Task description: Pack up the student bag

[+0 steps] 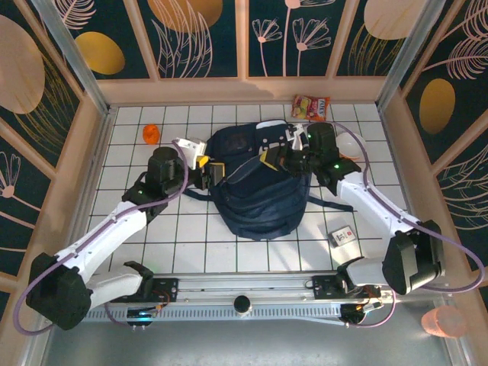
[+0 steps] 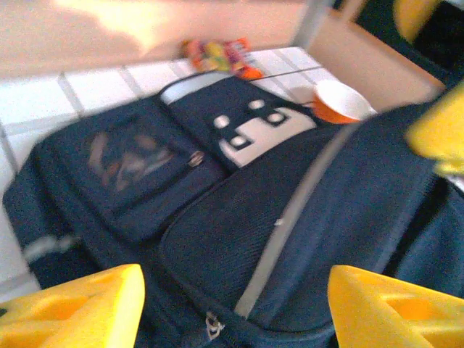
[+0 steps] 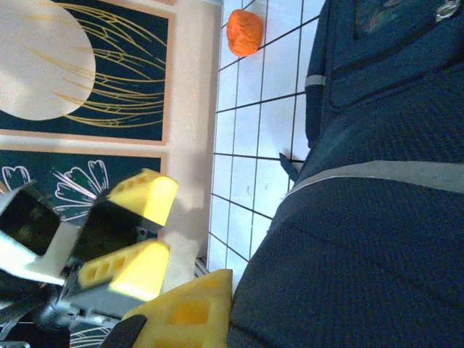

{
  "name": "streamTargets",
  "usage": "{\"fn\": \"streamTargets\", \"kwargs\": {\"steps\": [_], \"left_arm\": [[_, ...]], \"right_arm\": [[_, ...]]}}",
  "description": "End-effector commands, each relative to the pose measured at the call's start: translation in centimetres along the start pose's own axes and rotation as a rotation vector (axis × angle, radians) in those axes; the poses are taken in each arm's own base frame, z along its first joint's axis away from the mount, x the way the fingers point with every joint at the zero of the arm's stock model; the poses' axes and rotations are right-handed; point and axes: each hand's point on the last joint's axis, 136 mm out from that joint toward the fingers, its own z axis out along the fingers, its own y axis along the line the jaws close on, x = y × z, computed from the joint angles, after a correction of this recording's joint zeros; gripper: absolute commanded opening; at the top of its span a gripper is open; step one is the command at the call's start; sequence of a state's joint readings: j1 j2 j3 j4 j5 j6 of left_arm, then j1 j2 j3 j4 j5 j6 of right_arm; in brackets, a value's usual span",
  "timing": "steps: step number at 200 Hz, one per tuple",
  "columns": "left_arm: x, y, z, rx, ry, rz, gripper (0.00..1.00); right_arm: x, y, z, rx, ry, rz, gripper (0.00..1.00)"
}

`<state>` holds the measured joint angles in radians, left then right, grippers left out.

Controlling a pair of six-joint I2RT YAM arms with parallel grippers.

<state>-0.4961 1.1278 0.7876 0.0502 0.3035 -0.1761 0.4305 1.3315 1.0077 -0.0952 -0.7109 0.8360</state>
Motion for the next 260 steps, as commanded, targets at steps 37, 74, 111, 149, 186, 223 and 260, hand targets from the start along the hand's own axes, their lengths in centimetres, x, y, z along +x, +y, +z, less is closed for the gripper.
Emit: {"fn": "streamTargets", "kwargs": {"steps": [37, 74, 111, 149, 186, 223, 260], "left_arm": [[-0.3, -5.4, 2.5, 0.275, 0.020, 0.524, 0.79], [0.0, -6.4, 5.9, 0.235, 0.031, 0.571, 0.77], [-3.3, -3.7, 7.8, 0.024, -0.034, 0.477, 0.29], [-5.0, -0.6, 5.8, -0.193, -0.057, 0.447, 0.00], [-5.1, 1.3, 4.1, -0.299, -0.010, 0.467, 0.00], [-4.1, 2.8, 4.2, -0.314, 0.026, 0.368, 0.00], [-4.0, 3.1, 4.7, -0.309, 0.029, 0.299, 0.00]], "right_arm": [[-1.2, 5.5, 0.0, -0.185, -0.013, -0.151, 0.00], [-1.0, 6.0, 0.8, -0.195, 0.007, -0.153, 0.00], [-1.3, 6.4, 0.3, -0.172, -0.009, -0.174, 0.00], [-3.5, 2.2, -4.2, 0.101, -0.163, -0.167, 0.37], [-2.7, -6.3, -10.6, 0.524, -0.228, -0.081, 0.58], [1.8, -15.5, -16.3, 0.877, -0.174, 0.148, 0.62], [6.2, -20.6, -18.0, 0.961, -0.240, 0.406, 0.65]]}}
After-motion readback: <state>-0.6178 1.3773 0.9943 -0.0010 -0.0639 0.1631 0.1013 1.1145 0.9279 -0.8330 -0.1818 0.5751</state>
